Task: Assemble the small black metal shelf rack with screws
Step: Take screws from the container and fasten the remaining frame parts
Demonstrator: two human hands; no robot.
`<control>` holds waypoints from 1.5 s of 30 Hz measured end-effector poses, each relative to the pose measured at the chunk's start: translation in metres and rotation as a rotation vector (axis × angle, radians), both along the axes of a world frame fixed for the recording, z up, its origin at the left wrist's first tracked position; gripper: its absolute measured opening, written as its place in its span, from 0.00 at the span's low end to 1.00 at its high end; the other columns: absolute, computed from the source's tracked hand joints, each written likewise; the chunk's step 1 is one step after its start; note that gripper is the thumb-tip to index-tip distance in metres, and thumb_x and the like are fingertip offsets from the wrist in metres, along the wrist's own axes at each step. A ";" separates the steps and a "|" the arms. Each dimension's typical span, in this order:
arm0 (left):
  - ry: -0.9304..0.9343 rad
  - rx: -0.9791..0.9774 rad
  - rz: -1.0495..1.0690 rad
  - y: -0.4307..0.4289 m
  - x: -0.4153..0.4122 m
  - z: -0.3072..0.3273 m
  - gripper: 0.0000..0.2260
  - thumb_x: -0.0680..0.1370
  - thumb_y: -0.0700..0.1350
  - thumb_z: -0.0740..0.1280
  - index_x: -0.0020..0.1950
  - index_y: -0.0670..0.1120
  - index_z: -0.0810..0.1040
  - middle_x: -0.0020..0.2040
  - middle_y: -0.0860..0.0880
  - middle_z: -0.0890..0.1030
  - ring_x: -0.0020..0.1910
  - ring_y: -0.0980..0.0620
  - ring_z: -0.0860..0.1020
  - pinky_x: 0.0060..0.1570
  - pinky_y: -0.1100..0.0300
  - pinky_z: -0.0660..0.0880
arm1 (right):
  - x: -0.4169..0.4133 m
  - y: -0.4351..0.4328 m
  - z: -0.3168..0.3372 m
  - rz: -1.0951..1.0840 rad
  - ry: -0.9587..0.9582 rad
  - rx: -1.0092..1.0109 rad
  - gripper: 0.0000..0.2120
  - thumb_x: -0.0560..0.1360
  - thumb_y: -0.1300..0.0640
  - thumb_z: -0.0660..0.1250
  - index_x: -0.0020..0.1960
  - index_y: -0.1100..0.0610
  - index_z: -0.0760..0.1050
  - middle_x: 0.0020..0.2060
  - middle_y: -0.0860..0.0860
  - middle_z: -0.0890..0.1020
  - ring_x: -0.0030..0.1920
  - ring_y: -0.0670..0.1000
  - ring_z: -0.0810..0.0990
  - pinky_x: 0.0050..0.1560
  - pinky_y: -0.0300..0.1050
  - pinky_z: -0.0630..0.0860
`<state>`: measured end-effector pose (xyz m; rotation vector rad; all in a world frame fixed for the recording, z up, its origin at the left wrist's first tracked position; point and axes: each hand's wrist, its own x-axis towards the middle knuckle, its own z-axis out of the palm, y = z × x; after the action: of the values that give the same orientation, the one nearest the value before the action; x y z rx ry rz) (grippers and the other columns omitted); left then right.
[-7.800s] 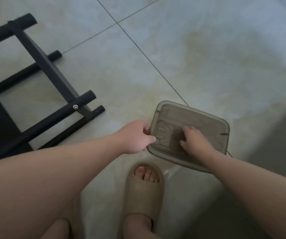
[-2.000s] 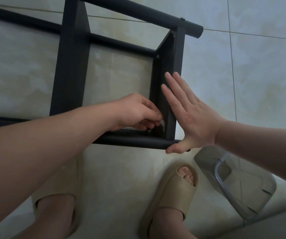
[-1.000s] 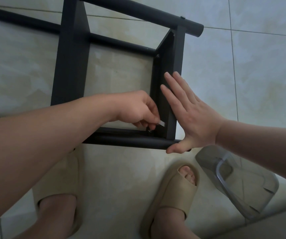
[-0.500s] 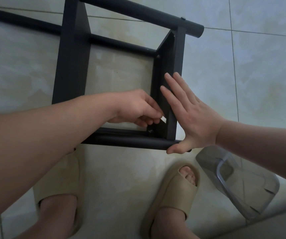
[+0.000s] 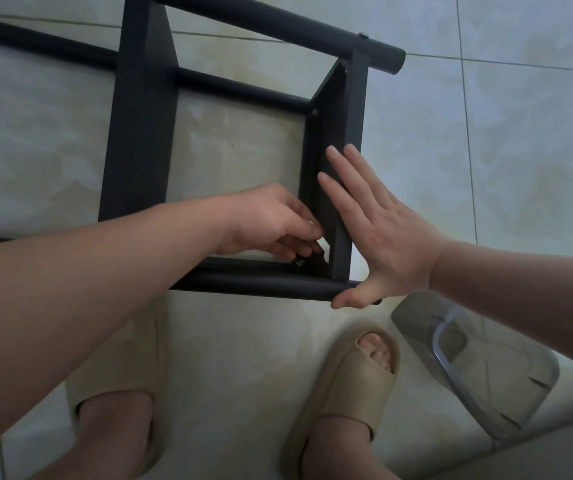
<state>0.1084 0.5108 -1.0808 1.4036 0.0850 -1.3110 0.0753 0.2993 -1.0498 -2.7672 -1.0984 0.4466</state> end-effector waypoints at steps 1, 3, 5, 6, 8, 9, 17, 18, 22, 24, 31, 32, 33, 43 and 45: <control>-0.008 -0.012 -0.022 0.000 0.001 0.002 0.03 0.79 0.41 0.69 0.49 0.43 0.82 0.41 0.47 0.86 0.40 0.55 0.84 0.49 0.57 0.80 | 0.000 0.000 0.000 0.000 0.000 0.000 0.65 0.66 0.19 0.59 0.80 0.70 0.51 0.79 0.68 0.49 0.80 0.66 0.42 0.81 0.58 0.45; -0.026 -0.019 -0.045 -0.001 0.001 0.004 0.03 0.79 0.41 0.69 0.49 0.43 0.82 0.40 0.47 0.86 0.38 0.56 0.83 0.48 0.58 0.80 | 0.000 0.000 0.000 -0.001 0.000 0.001 0.65 0.66 0.19 0.58 0.80 0.70 0.51 0.79 0.68 0.49 0.80 0.67 0.42 0.81 0.59 0.45; -0.022 -0.024 -0.037 -0.002 0.001 0.005 0.03 0.80 0.41 0.69 0.49 0.42 0.82 0.41 0.47 0.86 0.38 0.56 0.83 0.49 0.57 0.79 | 0.000 0.000 0.000 -0.001 -0.001 0.000 0.65 0.66 0.19 0.58 0.79 0.70 0.52 0.79 0.68 0.49 0.80 0.67 0.42 0.81 0.58 0.45; -0.012 -0.030 -0.025 -0.002 0.001 0.006 0.03 0.80 0.41 0.69 0.49 0.42 0.82 0.41 0.47 0.86 0.38 0.56 0.83 0.49 0.57 0.79 | 0.000 0.000 0.001 -0.001 -0.002 -0.002 0.65 0.66 0.19 0.59 0.79 0.70 0.52 0.79 0.68 0.49 0.80 0.67 0.42 0.81 0.58 0.45; 0.001 -0.036 -0.009 -0.001 0.001 0.006 0.03 0.79 0.41 0.69 0.48 0.43 0.82 0.41 0.47 0.86 0.39 0.55 0.83 0.49 0.57 0.79 | 0.000 0.000 0.001 -0.001 -0.003 -0.004 0.65 0.66 0.19 0.59 0.79 0.70 0.52 0.79 0.68 0.48 0.80 0.66 0.42 0.81 0.58 0.45; 0.005 -0.039 -0.007 -0.001 0.001 0.006 0.03 0.79 0.41 0.69 0.48 0.43 0.82 0.41 0.47 0.86 0.39 0.55 0.83 0.49 0.57 0.79 | 0.000 0.000 0.000 -0.001 -0.003 -0.005 0.65 0.66 0.19 0.59 0.80 0.70 0.51 0.79 0.68 0.48 0.80 0.66 0.42 0.81 0.58 0.45; 0.164 -0.099 0.097 -0.005 -0.006 -0.001 0.04 0.79 0.43 0.70 0.46 0.44 0.81 0.42 0.46 0.85 0.41 0.54 0.83 0.42 0.60 0.78 | 0.000 0.000 0.000 0.001 -0.007 0.000 0.65 0.66 0.18 0.58 0.80 0.70 0.51 0.79 0.68 0.48 0.80 0.66 0.41 0.81 0.57 0.44; 0.165 -0.099 0.105 -0.005 -0.007 -0.001 0.04 0.79 0.43 0.70 0.46 0.44 0.81 0.42 0.46 0.85 0.40 0.54 0.83 0.41 0.60 0.78 | 0.000 0.000 0.000 0.001 -0.008 0.001 0.65 0.66 0.18 0.58 0.80 0.70 0.51 0.79 0.68 0.48 0.80 0.66 0.41 0.81 0.58 0.44; 0.151 -0.099 0.151 -0.005 -0.011 -0.001 0.04 0.79 0.44 0.71 0.47 0.44 0.81 0.41 0.47 0.86 0.37 0.55 0.83 0.37 0.62 0.79 | 0.000 0.000 -0.001 0.004 -0.006 0.020 0.64 0.67 0.18 0.57 0.79 0.70 0.52 0.79 0.69 0.49 0.80 0.67 0.43 0.80 0.61 0.47; 0.137 -0.090 0.173 -0.005 -0.012 -0.001 0.04 0.78 0.44 0.71 0.47 0.44 0.80 0.40 0.46 0.86 0.36 0.55 0.83 0.37 0.63 0.79 | 0.000 0.000 -0.001 0.005 -0.005 0.025 0.64 0.67 0.18 0.56 0.79 0.70 0.52 0.79 0.69 0.49 0.80 0.68 0.43 0.80 0.62 0.47; 0.026 -0.062 0.158 -0.008 -0.012 0.004 0.04 0.81 0.41 0.67 0.49 0.40 0.79 0.37 0.46 0.85 0.34 0.54 0.82 0.36 0.63 0.80 | 0.000 0.000 -0.001 0.005 -0.003 0.028 0.64 0.67 0.18 0.56 0.79 0.71 0.53 0.79 0.69 0.49 0.80 0.68 0.43 0.80 0.61 0.47; 0.010 -0.059 0.150 -0.008 -0.012 0.005 0.05 0.81 0.41 0.67 0.48 0.40 0.79 0.36 0.46 0.85 0.33 0.55 0.81 0.36 0.63 0.80 | 0.000 0.001 -0.001 0.006 -0.003 0.027 0.64 0.67 0.18 0.56 0.79 0.71 0.53 0.79 0.69 0.49 0.80 0.68 0.43 0.80 0.61 0.47; -0.005 -0.056 0.141 -0.009 -0.012 0.006 0.05 0.82 0.40 0.66 0.47 0.41 0.79 0.35 0.47 0.84 0.33 0.55 0.81 0.37 0.62 0.80 | 0.000 0.001 -0.001 0.005 -0.003 0.026 0.64 0.67 0.18 0.56 0.79 0.71 0.53 0.79 0.69 0.50 0.80 0.68 0.43 0.80 0.61 0.47; -0.092 -0.014 0.004 -0.005 -0.006 0.011 0.09 0.82 0.40 0.65 0.43 0.44 0.79 0.36 0.49 0.85 0.35 0.54 0.79 0.45 0.58 0.77 | -0.001 0.001 -0.001 -0.003 0.002 0.025 0.64 0.66 0.19 0.58 0.79 0.71 0.53 0.79 0.69 0.49 0.80 0.68 0.43 0.80 0.60 0.47; -0.112 -0.009 -0.021 -0.003 -0.006 0.011 0.08 0.82 0.40 0.65 0.43 0.44 0.78 0.35 0.50 0.84 0.35 0.55 0.79 0.45 0.57 0.77 | -0.001 0.001 -0.001 -0.003 0.001 0.022 0.64 0.66 0.19 0.59 0.79 0.71 0.53 0.79 0.69 0.49 0.80 0.68 0.43 0.81 0.60 0.46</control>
<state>0.1028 0.5080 -1.0698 1.4710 -0.0113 -1.2457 0.0742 0.3003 -1.0511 -2.7490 -1.0914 0.4328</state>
